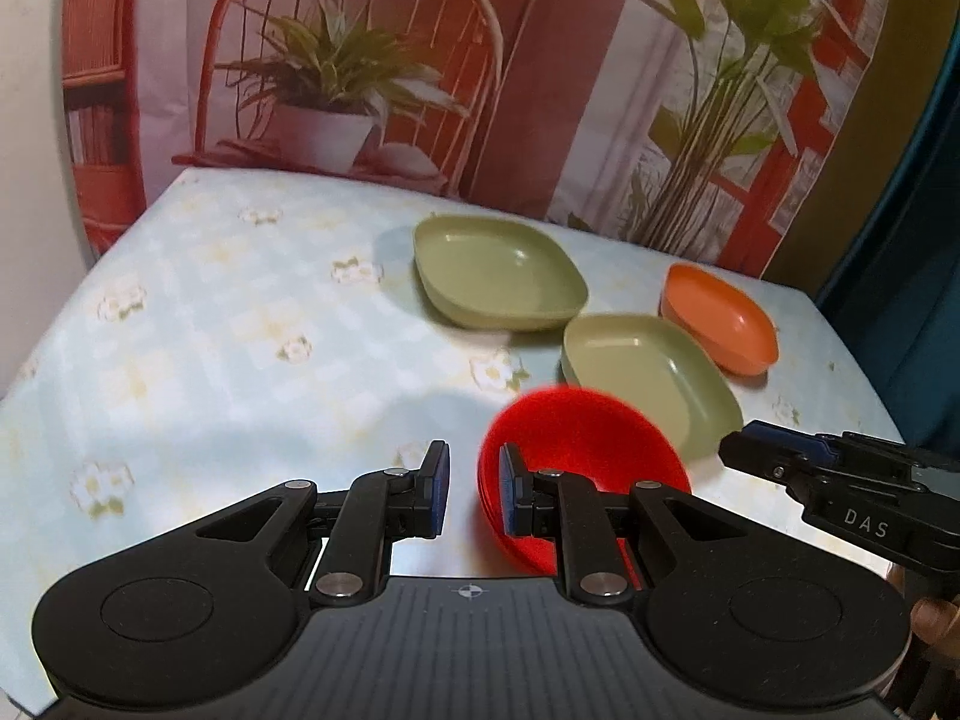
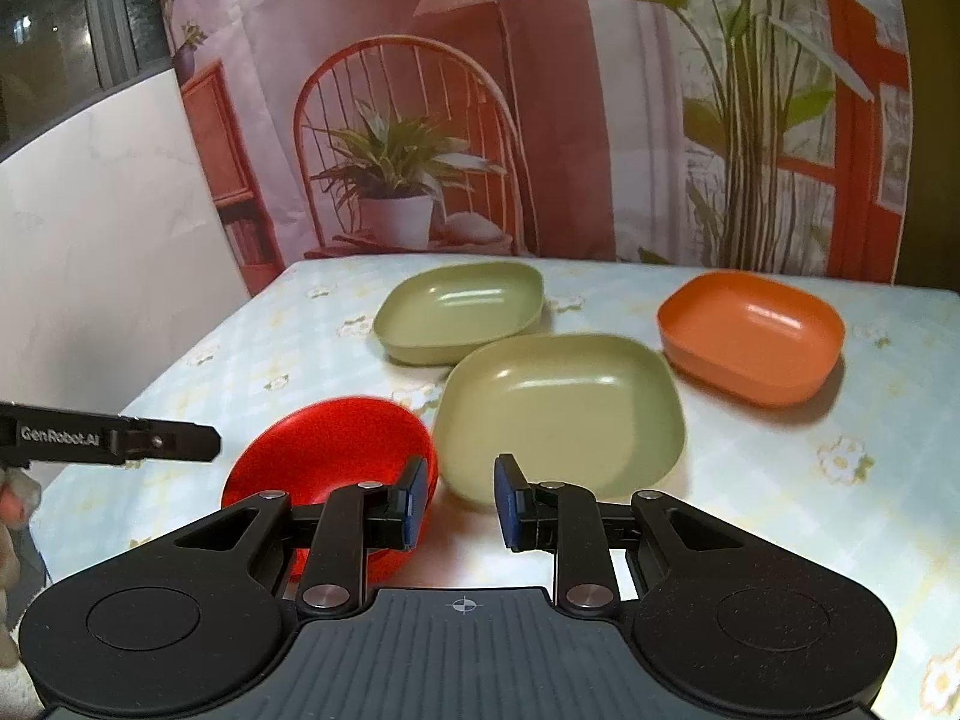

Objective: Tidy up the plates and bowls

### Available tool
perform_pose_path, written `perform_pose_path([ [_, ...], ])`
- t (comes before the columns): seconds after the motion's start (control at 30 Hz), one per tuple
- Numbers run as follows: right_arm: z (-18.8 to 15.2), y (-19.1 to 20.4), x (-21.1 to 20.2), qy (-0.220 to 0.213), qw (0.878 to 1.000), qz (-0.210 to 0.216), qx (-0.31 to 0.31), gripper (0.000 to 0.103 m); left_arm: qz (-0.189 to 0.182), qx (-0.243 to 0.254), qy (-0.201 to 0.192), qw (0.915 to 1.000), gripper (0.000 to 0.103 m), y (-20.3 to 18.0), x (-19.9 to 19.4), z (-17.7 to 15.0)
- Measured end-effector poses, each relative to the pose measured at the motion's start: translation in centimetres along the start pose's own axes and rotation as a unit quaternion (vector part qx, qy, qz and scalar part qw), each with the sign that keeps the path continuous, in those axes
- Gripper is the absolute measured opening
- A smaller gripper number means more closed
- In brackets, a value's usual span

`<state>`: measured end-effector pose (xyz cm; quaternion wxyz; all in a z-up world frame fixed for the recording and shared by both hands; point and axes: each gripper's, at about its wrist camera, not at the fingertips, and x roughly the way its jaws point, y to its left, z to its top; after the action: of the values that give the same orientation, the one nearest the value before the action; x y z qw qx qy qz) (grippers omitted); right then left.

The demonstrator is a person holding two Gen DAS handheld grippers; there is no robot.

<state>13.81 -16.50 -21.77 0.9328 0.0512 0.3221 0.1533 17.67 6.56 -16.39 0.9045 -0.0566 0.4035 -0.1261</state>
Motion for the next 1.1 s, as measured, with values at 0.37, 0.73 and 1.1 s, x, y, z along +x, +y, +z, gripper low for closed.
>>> perform_pose_path([
  [0.37, 5.9, -1.6, -0.1, -0.020, 0.998, -0.013, -0.052, 0.024, -0.024, 0.005, 0.000, 0.9997, 0.019, -0.7, -0.2, 2.9],
  [0.73, 7.1, -4.5, -0.2, -0.027, 0.998, -0.036, -0.048, 0.024, -0.038, 0.035, -0.002, 0.9987, 0.019, -3.1, 1.1, 6.2],
  [1.1, 11.5, -6.3, 2.6, -0.036, 0.998, -0.025, -0.046, 0.024, -0.021, 0.051, -0.047, 0.9974, 0.019, -2.9, 2.4, 13.4],
])
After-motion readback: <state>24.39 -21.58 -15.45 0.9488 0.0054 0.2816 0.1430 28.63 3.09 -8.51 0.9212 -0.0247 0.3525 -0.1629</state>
